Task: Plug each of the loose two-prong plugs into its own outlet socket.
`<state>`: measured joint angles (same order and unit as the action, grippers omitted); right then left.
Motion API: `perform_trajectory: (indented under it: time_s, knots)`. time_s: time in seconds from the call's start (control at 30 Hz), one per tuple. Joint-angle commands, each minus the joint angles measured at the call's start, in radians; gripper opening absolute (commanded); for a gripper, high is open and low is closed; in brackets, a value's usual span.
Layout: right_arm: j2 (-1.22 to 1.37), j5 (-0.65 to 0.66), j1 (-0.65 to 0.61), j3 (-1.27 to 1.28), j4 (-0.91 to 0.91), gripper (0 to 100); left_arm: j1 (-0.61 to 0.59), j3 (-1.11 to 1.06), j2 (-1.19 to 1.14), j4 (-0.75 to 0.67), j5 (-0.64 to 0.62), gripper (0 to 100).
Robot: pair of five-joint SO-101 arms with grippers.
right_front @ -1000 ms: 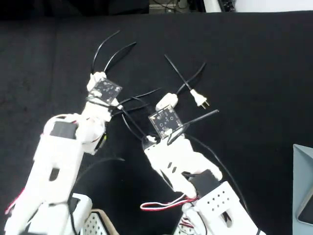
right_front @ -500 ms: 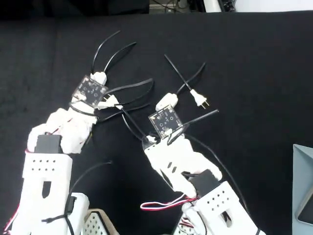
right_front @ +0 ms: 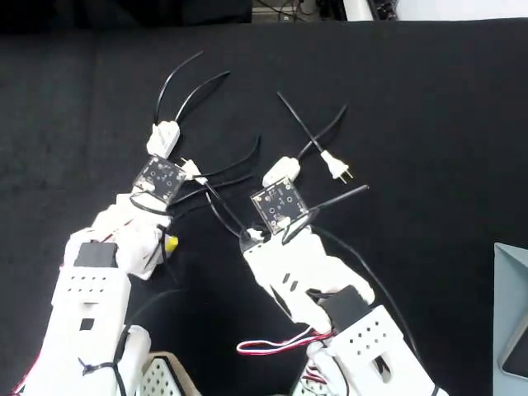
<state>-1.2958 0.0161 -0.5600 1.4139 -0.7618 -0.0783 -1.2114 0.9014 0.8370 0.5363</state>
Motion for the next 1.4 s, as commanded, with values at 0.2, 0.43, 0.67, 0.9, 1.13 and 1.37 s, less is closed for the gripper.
perform_trajectory:
  time_s: [0.2,0.43,0.67,0.9,1.13,1.37]
  knots:
    - [0.008,-0.003,0.012,-0.038,0.015,1.3,-0.087,0.082,0.020,-0.017,-0.012,26]
    - [0.008,-0.003,0.012,-0.038,0.015,1.3,-0.205,0.133,0.009,-0.015,-0.005,26]
    - [0.008,-0.003,0.012,-0.036,0.015,1.3,-0.162,0.076,0.018,0.152,0.112,26]
    - [0.008,-0.003,0.012,-0.036,0.014,1.3,-0.002,0.012,0.009,0.187,0.040,26]
    - [0.010,-0.003,0.012,-0.036,0.014,1.3,0.079,-0.067,0.009,0.104,-0.014,26]
    - [0.007,-0.003,0.012,-0.027,0.014,1.3,0.001,0.140,0.020,0.313,-0.014,26]
